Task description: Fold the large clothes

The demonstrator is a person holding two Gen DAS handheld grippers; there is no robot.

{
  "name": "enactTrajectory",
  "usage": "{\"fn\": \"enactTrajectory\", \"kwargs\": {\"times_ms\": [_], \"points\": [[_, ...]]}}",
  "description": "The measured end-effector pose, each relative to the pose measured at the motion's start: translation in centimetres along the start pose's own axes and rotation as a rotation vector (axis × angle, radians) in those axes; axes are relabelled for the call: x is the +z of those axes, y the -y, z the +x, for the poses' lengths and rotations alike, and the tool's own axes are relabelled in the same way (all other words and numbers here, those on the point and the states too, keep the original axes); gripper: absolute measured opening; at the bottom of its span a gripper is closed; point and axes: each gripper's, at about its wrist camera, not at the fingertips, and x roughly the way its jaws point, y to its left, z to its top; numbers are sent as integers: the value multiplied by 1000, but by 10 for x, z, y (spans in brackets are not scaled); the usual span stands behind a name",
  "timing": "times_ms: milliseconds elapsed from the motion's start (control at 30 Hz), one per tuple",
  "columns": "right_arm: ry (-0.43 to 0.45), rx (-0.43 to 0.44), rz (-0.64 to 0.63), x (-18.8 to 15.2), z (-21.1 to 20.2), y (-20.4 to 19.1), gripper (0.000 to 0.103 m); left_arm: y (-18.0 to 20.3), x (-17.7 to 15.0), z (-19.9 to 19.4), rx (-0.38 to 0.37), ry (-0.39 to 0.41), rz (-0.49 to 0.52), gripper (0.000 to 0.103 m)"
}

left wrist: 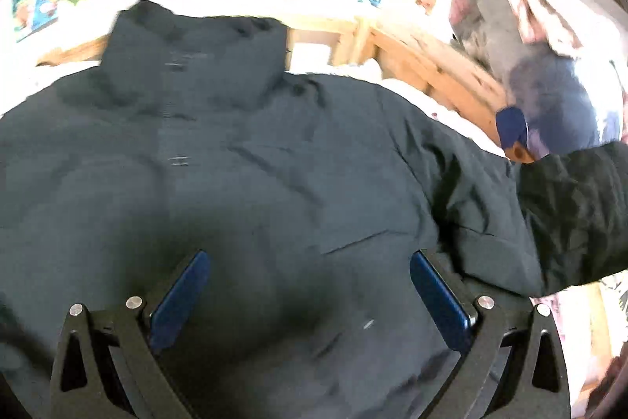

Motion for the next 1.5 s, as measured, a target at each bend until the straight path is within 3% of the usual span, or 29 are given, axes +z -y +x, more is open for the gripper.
{"fn": "enactTrajectory", "kwargs": {"times_ms": [133,233,433,567,733,933,1100,1233,1300,1400,1467,1500], "points": [[39,110,-248,16,-20,-76,10,-55,-10,-52,-7,10,-90,103],[23,209,-442,5,-36,-133,10,-91,-21,-79,-73,-6,-159,103],[-129,385,-796,-67,-67,-221,10,-134,-59,-98,-272,0,-285,103],[-298,447,-829,-117,-68,-237,10,-135,-71,-84,-396,-30,-311,103],[-505,455,-859,-176,-62,-236,11,-123,-64,-52,-391,-100,-301,103],[-516,466,-831,-189,-86,-229,11,-113,-60,-15,-324,-211,-285,101],[-552,489,-765,-196,-92,-210,12,-121,-68,-14,-356,-213,-298,99],[-569,501,-723,-195,-85,-206,12,-123,-73,-15,-421,-241,-320,74],[-573,500,-712,-193,-76,-209,12,-119,-74,-17,-416,-240,-291,72],[-569,491,-721,-196,-78,-209,12,-115,-74,-18,-420,-241,-276,59],[-567,484,-730,-196,-71,-214,12,-115,-75,-15,-433,-264,-283,22],[-565,479,-733,-197,-69,-216,12,-114,-77,-12,-426,-278,-287,20]]}}
